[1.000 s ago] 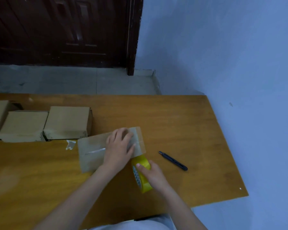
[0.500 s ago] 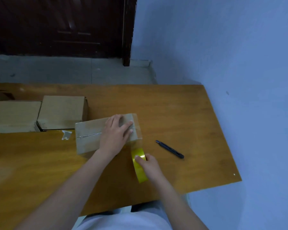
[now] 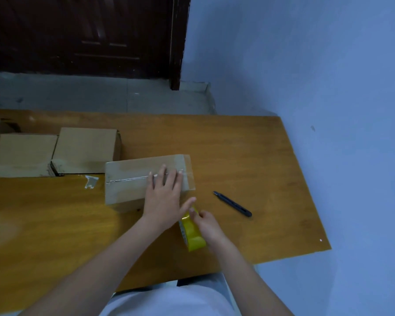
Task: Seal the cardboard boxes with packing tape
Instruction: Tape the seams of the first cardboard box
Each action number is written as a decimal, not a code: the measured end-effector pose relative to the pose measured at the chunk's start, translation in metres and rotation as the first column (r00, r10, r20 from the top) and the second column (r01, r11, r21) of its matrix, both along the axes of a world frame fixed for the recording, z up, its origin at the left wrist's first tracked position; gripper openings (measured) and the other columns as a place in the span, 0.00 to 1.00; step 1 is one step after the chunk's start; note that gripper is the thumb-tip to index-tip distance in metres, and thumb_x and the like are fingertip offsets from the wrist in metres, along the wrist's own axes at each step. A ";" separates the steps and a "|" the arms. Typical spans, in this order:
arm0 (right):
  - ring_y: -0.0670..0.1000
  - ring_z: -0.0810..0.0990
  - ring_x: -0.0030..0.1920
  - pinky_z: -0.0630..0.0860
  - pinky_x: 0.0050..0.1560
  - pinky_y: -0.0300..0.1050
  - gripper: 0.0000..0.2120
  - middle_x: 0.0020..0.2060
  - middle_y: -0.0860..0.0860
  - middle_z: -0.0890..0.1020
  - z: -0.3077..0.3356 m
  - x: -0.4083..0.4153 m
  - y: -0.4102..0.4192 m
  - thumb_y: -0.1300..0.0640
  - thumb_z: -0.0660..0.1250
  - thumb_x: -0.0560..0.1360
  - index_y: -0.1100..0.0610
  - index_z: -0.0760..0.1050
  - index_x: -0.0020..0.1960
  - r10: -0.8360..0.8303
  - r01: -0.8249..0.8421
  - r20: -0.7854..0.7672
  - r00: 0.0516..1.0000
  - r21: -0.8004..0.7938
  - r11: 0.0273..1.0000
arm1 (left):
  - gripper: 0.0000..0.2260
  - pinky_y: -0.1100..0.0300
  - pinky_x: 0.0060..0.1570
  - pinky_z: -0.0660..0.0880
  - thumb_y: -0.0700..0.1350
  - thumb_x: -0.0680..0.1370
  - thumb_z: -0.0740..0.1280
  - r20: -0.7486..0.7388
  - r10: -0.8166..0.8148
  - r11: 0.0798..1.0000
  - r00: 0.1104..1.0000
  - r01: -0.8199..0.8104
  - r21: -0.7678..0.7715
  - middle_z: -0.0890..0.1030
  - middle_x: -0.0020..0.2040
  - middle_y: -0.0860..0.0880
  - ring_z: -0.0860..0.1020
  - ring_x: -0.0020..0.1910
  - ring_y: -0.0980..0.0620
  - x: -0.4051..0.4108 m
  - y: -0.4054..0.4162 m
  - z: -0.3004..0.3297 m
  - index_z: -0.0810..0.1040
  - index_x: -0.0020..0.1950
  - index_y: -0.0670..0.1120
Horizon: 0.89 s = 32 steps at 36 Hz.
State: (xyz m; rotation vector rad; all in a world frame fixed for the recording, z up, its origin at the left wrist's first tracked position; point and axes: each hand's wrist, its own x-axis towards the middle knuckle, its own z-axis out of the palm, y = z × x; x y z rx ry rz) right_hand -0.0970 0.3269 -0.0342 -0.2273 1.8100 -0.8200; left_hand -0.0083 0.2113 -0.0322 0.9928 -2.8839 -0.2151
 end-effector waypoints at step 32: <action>0.54 0.72 0.29 0.67 0.23 0.43 0.03 0.32 0.51 0.73 0.009 -0.091 0.035 0.57 0.61 0.69 0.55 0.68 0.39 0.220 -0.689 -0.974 -0.047 0.191 0.699 | 0.49 0.37 0.68 0.56 0.76 0.65 0.51 0.070 0.021 0.996 0.997 -0.027 0.085 0.70 0.71 0.45 0.61 0.73 0.42 0.002 0.005 -0.007 0.66 0.74 0.42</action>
